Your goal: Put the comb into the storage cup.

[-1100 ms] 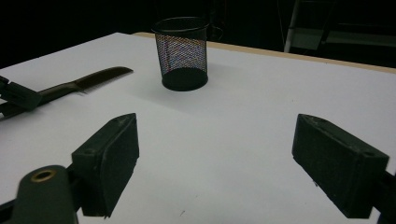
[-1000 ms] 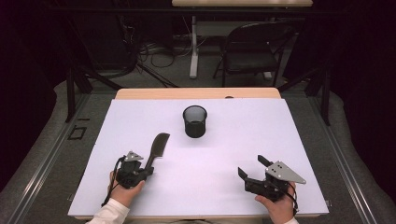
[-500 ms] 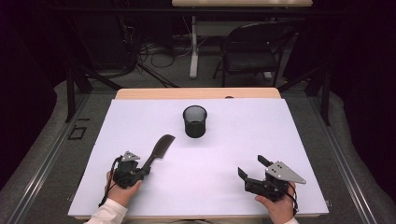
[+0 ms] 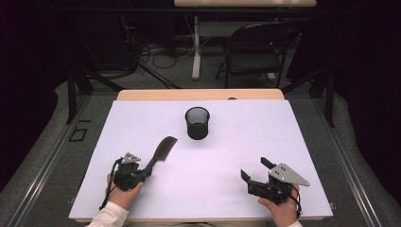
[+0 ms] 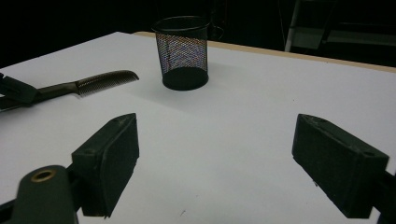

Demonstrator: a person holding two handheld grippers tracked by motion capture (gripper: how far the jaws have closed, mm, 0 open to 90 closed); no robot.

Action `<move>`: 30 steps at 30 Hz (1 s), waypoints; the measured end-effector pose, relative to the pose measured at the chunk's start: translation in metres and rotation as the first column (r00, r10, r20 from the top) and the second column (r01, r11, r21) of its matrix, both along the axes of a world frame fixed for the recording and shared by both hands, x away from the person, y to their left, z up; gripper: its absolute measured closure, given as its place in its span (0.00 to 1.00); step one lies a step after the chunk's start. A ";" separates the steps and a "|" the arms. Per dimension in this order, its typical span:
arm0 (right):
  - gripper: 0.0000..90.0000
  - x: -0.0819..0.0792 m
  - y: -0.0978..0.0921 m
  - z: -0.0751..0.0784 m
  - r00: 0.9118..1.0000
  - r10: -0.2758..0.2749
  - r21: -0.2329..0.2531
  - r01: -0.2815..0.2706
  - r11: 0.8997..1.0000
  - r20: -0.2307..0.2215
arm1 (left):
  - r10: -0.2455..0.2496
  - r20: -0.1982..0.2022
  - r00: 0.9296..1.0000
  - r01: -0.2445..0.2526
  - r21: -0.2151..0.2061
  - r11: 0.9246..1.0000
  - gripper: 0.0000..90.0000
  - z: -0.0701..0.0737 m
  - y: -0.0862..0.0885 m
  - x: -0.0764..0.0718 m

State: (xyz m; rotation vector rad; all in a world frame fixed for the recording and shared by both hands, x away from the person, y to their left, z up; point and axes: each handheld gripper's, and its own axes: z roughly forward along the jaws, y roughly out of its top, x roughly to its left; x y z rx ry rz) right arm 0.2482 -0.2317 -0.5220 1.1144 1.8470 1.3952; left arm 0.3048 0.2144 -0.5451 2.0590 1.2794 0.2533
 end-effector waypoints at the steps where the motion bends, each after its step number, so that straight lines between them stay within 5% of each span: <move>1: 0.16 0.000 0.000 0.000 1.000 0.000 0.000 0.000 1.000 0.001 | 0.004 0.009 1.000 -0.004 -0.002 1.000 1.00 0.001 0.000 -0.001; 17: 0.16 0.000 0.000 0.000 1.000 0.001 -0.001 -0.001 1.000 -0.004 | 0.014 0.044 0.999 -0.013 -0.009 1.000 0.89 0.006 0.001 -0.003; 30: 0.16 0.000 0.000 0.000 1.000 0.004 -0.004 -0.004 1.000 -0.003 | 0.015 0.043 0.999 -0.014 -0.027 1.000 0.69 0.009 0.004 -0.002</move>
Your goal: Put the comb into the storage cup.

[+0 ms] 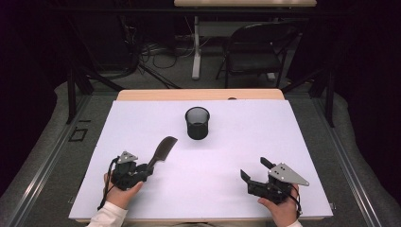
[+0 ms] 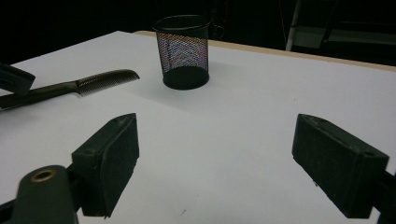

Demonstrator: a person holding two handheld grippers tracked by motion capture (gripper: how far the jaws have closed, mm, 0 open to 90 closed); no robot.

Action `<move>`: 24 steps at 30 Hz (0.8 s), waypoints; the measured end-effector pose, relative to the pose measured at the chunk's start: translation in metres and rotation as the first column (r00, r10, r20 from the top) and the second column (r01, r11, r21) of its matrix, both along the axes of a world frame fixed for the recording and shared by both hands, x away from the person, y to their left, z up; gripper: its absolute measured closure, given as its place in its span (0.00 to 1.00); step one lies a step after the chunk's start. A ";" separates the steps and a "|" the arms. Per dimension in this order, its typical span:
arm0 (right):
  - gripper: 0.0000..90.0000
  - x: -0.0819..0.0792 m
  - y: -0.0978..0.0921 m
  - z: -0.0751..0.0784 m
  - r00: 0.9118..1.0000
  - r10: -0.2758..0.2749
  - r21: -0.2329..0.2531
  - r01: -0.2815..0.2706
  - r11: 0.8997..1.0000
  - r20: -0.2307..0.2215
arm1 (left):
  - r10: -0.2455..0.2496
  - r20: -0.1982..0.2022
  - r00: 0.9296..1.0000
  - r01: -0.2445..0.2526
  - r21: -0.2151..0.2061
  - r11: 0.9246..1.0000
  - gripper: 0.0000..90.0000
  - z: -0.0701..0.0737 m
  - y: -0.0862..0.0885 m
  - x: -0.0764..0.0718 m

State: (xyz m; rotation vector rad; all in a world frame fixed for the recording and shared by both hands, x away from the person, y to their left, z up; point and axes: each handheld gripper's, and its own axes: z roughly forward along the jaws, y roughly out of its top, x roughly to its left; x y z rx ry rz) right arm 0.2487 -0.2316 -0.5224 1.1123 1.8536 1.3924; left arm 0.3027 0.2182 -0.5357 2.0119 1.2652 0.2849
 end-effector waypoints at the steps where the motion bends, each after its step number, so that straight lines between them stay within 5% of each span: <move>1: 0.16 0.000 0.000 0.000 1.000 0.000 0.000 0.000 1.000 0.000 | 0.002 0.003 1.000 -0.002 -0.003 1.000 0.67 0.000 0.000 0.000; 9: 0.16 0.000 0.000 0.000 1.000 0.001 0.000 -0.001 1.000 -0.001 | 0.010 0.017 1.000 -0.009 -0.022 1.000 0.52 0.003 0.002 0.001; 24: 0.16 0.000 0.001 0.000 1.000 0.001 -0.003 -0.001 1.000 -0.001 | 0.019 0.042 0.999 -0.017 -0.039 0.999 0.44 0.009 0.015 0.009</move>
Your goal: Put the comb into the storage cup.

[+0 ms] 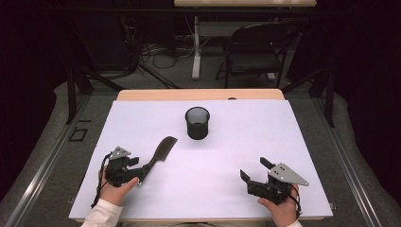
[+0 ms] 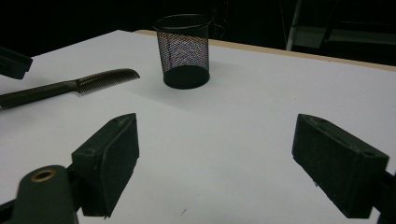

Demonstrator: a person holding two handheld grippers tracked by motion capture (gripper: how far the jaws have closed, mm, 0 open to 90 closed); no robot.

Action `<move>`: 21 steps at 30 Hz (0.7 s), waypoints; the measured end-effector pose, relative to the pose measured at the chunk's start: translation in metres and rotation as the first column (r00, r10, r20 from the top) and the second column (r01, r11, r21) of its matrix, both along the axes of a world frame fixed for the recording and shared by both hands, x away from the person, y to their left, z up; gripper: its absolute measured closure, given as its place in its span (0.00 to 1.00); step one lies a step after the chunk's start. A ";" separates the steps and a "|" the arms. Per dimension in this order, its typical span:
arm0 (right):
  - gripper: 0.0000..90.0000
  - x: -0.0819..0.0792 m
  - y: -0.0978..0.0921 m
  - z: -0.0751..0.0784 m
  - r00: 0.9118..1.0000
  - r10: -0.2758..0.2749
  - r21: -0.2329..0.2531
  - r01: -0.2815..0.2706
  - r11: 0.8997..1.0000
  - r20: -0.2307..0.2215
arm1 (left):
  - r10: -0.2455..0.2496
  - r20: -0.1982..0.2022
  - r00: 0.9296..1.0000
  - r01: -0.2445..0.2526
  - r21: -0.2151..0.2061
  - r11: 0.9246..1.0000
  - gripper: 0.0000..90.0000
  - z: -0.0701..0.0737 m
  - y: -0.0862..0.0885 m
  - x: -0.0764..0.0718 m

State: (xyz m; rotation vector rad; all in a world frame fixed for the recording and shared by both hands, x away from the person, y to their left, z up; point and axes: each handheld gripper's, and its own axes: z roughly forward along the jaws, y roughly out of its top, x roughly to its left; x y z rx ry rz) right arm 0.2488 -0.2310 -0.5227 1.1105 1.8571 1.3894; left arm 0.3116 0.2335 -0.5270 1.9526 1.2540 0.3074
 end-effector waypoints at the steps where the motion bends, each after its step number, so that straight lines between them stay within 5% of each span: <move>1: 0.16 0.000 0.000 0.000 1.000 0.000 0.004 0.000 1.000 0.002 | -0.006 0.001 1.000 0.006 0.002 1.000 0.44 0.000 0.000 0.001; 11: 0.16 0.000 0.002 0.000 1.000 0.000 0.005 0.000 1.000 -0.004 | -0.008 -0.018 1.000 0.009 0.034 0.999 0.36 0.004 -0.001 0.007; 21: 0.16 0.000 0.002 -0.001 1.000 0.000 0.003 0.000 1.000 -0.002 | -0.020 -0.105 0.994 0.028 0.079 0.997 0.27 0.009 -0.004 0.018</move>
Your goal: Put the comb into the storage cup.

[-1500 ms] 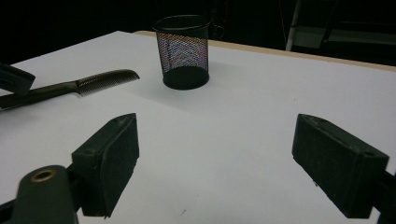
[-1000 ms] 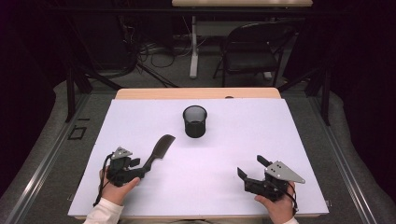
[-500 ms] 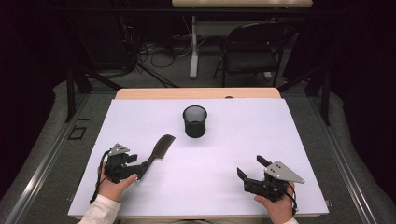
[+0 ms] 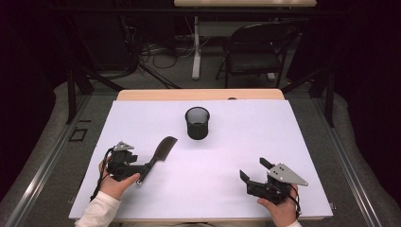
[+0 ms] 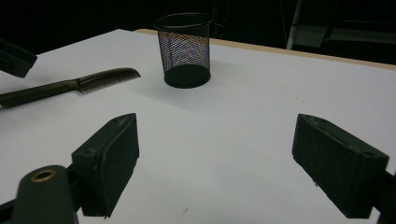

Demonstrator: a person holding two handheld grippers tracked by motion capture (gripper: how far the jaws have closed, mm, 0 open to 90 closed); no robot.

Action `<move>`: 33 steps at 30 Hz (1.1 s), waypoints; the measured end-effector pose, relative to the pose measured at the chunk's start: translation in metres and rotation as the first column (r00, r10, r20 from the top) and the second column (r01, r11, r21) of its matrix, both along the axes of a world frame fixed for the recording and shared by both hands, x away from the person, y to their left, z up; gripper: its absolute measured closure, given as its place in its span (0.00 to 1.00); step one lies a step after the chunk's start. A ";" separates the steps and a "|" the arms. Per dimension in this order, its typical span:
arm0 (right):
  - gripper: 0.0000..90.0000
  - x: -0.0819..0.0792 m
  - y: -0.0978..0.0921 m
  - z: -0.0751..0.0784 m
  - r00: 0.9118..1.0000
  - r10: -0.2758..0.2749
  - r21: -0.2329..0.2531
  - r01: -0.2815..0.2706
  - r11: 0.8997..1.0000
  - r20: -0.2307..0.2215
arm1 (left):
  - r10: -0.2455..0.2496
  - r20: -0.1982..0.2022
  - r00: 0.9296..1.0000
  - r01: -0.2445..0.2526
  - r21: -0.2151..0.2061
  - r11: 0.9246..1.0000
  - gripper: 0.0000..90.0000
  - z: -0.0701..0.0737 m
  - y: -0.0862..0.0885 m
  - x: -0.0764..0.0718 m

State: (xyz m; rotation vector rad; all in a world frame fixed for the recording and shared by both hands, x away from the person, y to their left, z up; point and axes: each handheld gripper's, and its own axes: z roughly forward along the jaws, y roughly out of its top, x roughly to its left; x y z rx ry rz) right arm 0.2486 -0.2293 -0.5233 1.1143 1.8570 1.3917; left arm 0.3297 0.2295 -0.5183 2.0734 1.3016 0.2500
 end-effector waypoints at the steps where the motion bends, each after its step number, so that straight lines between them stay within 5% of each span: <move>1: 0.16 0.000 0.000 0.000 1.000 0.000 -0.003 0.000 1.000 0.001 | -0.005 -0.023 1.000 0.005 0.021 1.000 0.27 0.000 -0.002 0.002; 33: 0.16 0.001 0.001 -0.002 1.000 -0.001 0.003 0.001 1.000 -0.012 | -0.041 -0.172 0.984 0.071 0.173 0.982 0.28 0.012 -0.017 0.028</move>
